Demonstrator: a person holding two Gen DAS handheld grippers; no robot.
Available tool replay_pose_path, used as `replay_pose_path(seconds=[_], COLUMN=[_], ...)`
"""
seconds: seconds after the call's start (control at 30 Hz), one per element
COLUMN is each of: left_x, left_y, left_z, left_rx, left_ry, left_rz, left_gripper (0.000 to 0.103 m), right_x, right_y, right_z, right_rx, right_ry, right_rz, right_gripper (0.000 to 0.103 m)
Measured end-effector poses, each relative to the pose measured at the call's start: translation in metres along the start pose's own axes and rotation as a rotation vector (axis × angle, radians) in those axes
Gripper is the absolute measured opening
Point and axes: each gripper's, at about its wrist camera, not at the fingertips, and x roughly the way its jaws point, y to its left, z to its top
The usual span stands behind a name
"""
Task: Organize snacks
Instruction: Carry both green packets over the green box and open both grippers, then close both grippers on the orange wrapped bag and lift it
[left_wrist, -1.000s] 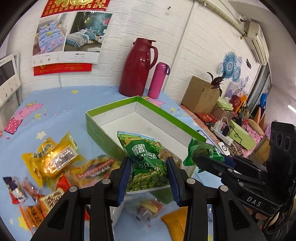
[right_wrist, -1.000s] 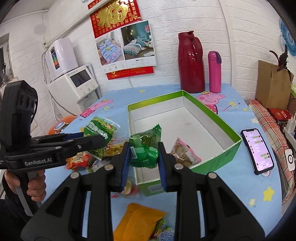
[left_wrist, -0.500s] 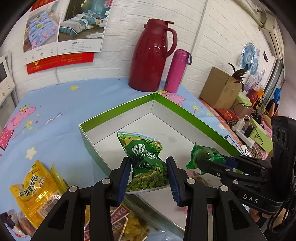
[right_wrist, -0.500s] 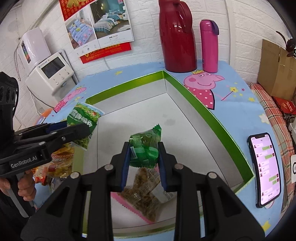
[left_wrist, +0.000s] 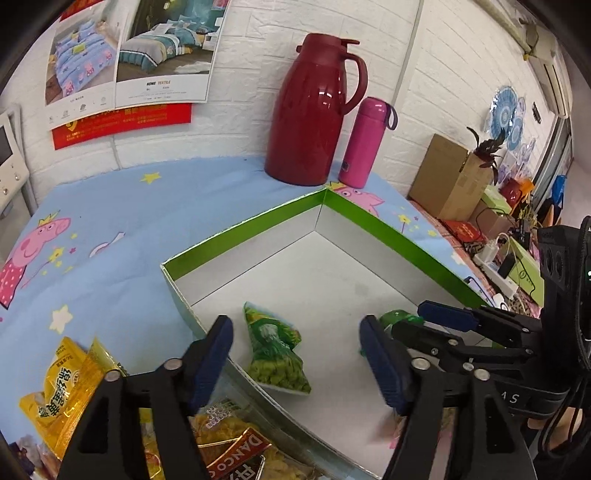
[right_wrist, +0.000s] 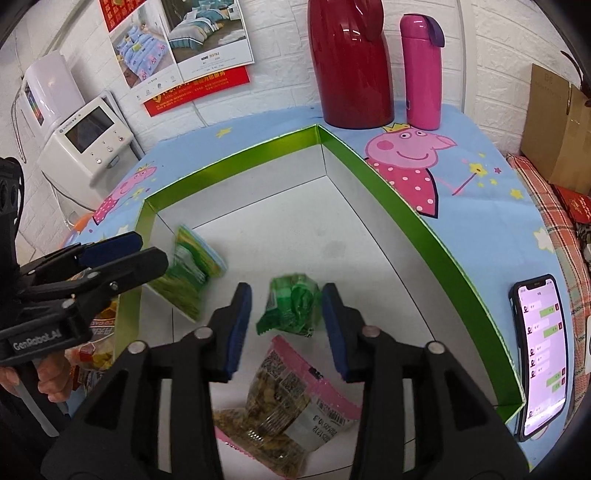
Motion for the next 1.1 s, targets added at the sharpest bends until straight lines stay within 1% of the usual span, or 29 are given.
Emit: replay_pose_path(seconds=[0.03,0.07,0.1,0.17,0.23,0.4,0.6,0.8,0.9,1.1], left_x=[-0.005,-0.01,-0.013,-0.019,-0.024,-0.043,-0.079,-0.105,-0.115,-0.119], left_y=[-0.002,-0.003,-0.004,-0.006,-0.006,-0.01,-0.027,-0.037,-0.038,-0.039], left_z=[0.0,-0.001,-0.002,-0.002,-0.004,-0.009,-0.029,-0.063,-0.086,-0.13], left_rx=[-0.004,-0.002,0.006,0.016,0.005,-0.001,0.027,0.025,0.011,-0.031], left_ry=[-0.014,-0.038,-0.05,-0.05,-0.049,-0.054,-0.066,-0.007,0.003,0.064], left_rz=[0.033,0.059,0.065,0.066,0.062,0.06,0.079,0.093,0.063,-0.011], left_gripper=[0.094,0.094,0.094,0.094,0.094,0.094,0.094,0.094,0.094,0.094], right_x=[-0.004,-0.008,-0.012,-0.021,-0.031,-0.06,-0.102,-0.144,-0.157,-0.168], right_y=[0.0,0.0,-0.001,0.001,0.003,0.013,0.028,0.043,0.048,0.047], right_z=[-0.001,-0.002,-0.003,-0.004,-0.005,-0.012,-0.03,-0.065,-0.088,-0.132], right_rx=[0.003,0.004,0.005,0.01,0.019,0.022,0.029,0.034,0.027,0.046], right_ry=[-0.015,-0.026,-0.033,-0.048,-0.061,-0.094,-0.149,-0.195,-0.201,-0.186], right_rz=[0.0,0.0,0.001,-0.001,0.0,0.025,0.064,0.094,0.097,0.067], right_gripper=[0.069,0.07,0.071,0.077,0.08,0.081,0.084,0.088,0.088,0.088])
